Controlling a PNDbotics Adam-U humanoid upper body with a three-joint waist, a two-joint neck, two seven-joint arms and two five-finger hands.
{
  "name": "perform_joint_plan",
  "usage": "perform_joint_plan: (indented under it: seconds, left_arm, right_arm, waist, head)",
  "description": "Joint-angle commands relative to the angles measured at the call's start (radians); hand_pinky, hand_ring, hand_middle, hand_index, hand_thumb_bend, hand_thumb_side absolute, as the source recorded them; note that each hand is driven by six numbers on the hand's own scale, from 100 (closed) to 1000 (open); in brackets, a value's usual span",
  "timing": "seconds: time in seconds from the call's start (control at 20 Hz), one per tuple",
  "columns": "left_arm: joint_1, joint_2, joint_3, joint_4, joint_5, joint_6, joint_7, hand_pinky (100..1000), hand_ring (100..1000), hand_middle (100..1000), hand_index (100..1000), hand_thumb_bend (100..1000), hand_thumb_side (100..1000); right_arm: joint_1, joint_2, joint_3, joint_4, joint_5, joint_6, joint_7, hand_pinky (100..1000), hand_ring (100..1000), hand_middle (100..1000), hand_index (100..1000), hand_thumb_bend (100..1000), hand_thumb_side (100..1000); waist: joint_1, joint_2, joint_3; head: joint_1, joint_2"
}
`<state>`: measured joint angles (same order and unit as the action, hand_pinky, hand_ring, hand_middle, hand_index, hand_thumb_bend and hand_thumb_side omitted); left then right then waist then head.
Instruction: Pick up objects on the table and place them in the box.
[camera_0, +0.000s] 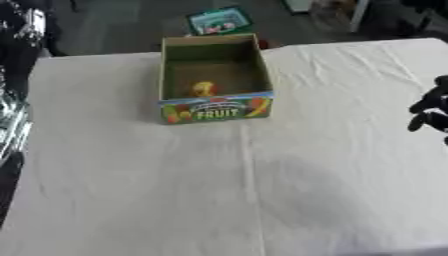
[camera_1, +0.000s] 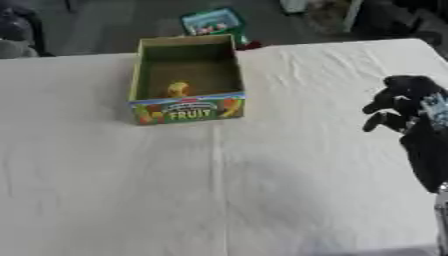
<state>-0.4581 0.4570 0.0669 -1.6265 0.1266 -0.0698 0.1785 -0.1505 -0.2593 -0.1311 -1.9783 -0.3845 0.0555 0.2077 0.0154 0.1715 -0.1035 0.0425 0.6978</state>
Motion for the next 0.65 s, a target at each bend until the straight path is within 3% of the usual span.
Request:
perform_joint_plan:
  seconds: [0.05,0.65]
  left_arm:
    - [0.028,0.004,0.023,-0.062,0.041,0.006,0.014,580,531,526,673,100,692]
    - [0.111,-0.073,0.024,-0.104,0.078,0.016,0.018,574,525,520,669,100,739]
  right_arm:
    - [-0.008,-0.014,-0.008,-0.009,-0.004,-0.002,-0.003,422,560,529,694,100,576]
    - [-0.018,-0.034,-0.002,0.005,-0.007,-0.004,0.004,418,558,527,693,100,584]
  waist:
    - [-0.003,-0.014,0.007]
    - [-0.009,-0.005,0.054]
  head:
    - [0.008,0.007]
    - [0.024,0.007]
